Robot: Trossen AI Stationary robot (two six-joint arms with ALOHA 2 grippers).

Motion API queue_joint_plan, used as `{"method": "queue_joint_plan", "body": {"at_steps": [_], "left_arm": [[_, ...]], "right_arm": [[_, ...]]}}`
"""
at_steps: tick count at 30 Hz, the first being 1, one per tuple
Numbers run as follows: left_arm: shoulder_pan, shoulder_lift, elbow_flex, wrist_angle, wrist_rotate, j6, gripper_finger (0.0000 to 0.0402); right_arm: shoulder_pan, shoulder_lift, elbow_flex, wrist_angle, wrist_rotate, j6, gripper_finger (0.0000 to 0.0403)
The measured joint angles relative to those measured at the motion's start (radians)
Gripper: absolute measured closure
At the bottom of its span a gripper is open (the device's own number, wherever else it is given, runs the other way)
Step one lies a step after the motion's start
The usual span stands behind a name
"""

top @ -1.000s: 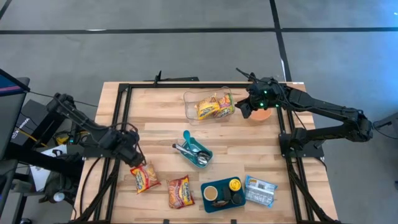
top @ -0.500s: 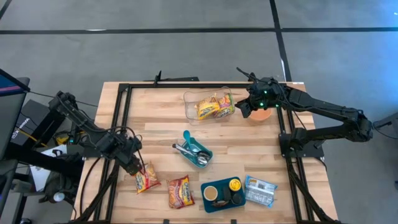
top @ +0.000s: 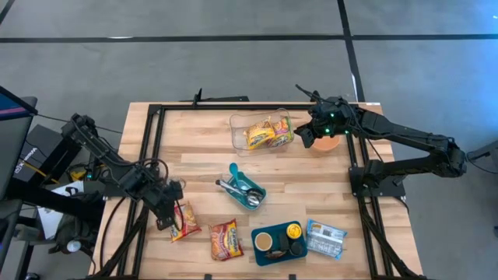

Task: Pick & Place Food Item
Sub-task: Put the orange noodle pack into the transparent bin

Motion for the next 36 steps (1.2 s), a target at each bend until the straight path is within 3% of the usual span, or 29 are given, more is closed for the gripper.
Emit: {"method": "queue_joint_plan", "body": {"at_steps": [6,13,20,29,36], "left_arm": [[-0.008,0.000,0.000,0.064,0.007,0.300,0.0248],[-0.048,0.032,0.000,0.060,0.032,0.411,0.0248],[-0.098,0.149,-0.001,0.059,0.044,0.534,0.0248],[-0.102,0.270,-0.001,0.011,0.039,0.570,0.0248],[-0.101,0.293,-0.001,-0.009,0.034,0.529,0.0248]], "right_arm": [[0.000,0.000,0.000,0.000,0.000,-0.001,0.0301],[0.008,0.000,0.000,0.000,0.000,0.000,0.0301],[0.022,0.000,0.000,0.000,-0.001,0.000,0.0301],[0.022,0.000,0.000,0.000,-0.001,0.001,0.0301],[0.022,0.000,0.000,0.000,-0.001,0.001,0.0301]]}}
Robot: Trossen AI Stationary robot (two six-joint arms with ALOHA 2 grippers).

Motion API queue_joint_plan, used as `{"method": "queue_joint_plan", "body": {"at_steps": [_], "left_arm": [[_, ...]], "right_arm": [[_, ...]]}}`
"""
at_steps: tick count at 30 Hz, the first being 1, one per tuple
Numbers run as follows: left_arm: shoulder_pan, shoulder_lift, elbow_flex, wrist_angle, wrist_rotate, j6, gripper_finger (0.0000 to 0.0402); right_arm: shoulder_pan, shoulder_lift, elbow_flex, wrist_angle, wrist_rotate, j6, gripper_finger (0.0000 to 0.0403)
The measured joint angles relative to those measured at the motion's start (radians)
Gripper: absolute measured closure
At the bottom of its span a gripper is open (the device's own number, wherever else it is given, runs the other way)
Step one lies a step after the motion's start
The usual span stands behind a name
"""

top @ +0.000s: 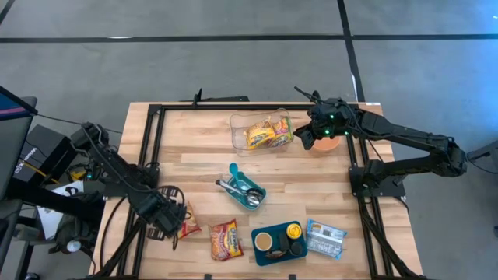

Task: Pick & Place Food Item
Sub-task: Put the orange noodle pack into the transparent bin

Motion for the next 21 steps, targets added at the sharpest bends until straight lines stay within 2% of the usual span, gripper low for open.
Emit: {"method": "queue_joint_plan", "body": {"at_steps": [7,16,21], "left_arm": [[0.001,0.000,0.000,-0.002,0.000,-0.059,0.0235],[0.000,0.000,-0.017,-0.031,0.001,-0.067,0.0126],[-0.007,0.000,-0.073,0.018,0.002,-0.068,0.0096]], "right_arm": [[0.000,0.000,0.000,0.000,0.000,0.000,0.0301],[0.000,0.000,0.000,0.000,0.000,-0.001,0.0301],[0.000,0.000,0.000,0.000,0.000,-0.002,0.0301]]}}
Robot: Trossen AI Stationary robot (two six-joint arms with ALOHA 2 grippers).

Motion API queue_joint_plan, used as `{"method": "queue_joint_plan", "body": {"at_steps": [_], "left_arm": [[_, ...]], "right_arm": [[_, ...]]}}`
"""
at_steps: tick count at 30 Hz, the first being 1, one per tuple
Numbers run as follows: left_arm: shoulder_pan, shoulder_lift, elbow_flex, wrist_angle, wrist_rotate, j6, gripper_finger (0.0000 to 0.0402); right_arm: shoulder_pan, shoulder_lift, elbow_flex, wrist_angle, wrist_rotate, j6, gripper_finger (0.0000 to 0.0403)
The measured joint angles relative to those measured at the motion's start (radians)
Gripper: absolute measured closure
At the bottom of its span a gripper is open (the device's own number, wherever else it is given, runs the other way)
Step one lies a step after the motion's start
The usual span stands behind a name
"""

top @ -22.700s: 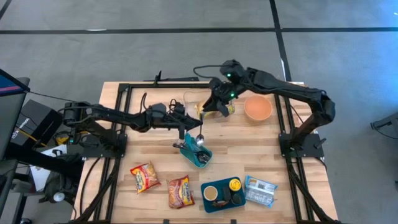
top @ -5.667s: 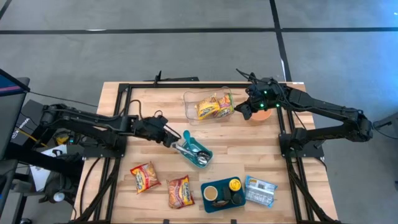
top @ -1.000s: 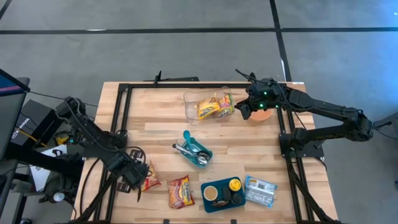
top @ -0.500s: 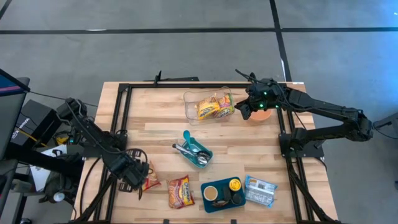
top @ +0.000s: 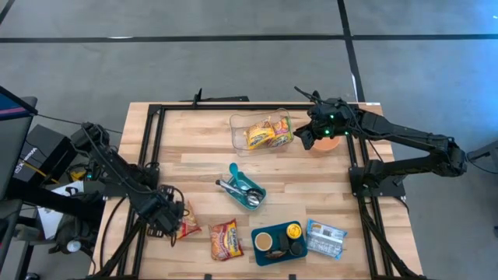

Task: Pick & Place Food Item
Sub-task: Put the orange noodle pack into the transparent bin

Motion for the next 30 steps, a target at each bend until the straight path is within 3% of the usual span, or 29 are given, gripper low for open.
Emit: {"method": "queue_joint_plan", "body": {"at_steps": [11,30], "left_arm": [[0.000,0.000,-0.078,0.091,0.002,-0.006,0.0103],[0.000,0.000,-0.110,0.107,-0.001,-0.006,0.0114]], "right_arm": [[0.000,0.000,0.000,-0.001,0.000,-0.001,0.0301],[0.000,0.000,0.000,-0.001,0.000,0.000,0.0301]]}}
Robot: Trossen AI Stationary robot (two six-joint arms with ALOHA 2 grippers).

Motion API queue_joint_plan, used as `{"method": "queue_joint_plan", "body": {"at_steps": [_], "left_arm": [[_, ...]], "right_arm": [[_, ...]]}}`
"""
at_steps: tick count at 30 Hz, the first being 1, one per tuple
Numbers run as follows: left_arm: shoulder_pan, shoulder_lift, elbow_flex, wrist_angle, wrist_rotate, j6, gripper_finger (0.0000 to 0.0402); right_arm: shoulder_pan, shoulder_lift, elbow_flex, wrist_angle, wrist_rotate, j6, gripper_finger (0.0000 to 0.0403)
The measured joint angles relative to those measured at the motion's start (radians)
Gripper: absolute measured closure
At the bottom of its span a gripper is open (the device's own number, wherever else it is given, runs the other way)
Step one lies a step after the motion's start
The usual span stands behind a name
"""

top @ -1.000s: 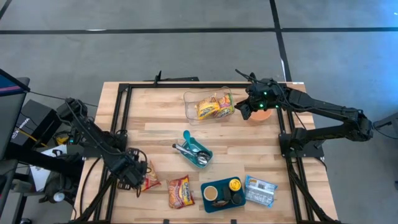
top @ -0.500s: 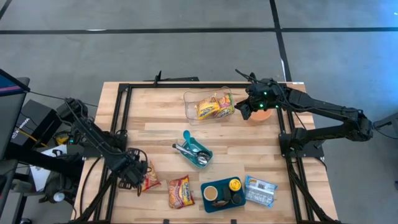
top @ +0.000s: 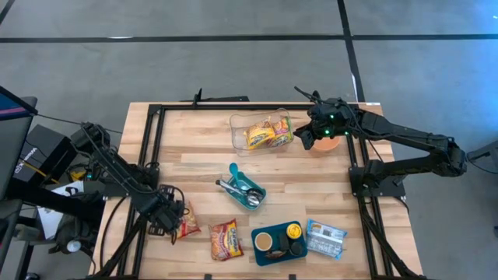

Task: Pick & Place Food Item
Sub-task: Put the orange noodle pack into the transparent bin

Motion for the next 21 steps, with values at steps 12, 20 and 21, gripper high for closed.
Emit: {"method": "queue_joint_plan", "body": {"at_steps": [12,20,21], "left_arm": [[0.000,0.000,0.000,0.027,0.001,-0.001,0.0224],[0.000,0.000,0.000,0.028,0.005,-0.001,0.0291],[0.000,0.000,0.000,0.028,0.005,-0.001,0.0299]], "right_arm": [[0.000,0.000,0.000,0.000,0.000,0.000,0.0301],[0.000,0.000,0.000,0.000,0.000,0.000,0.0301],[0.000,0.000,0.000,0.000,0.000,0.000,0.0301]]}}
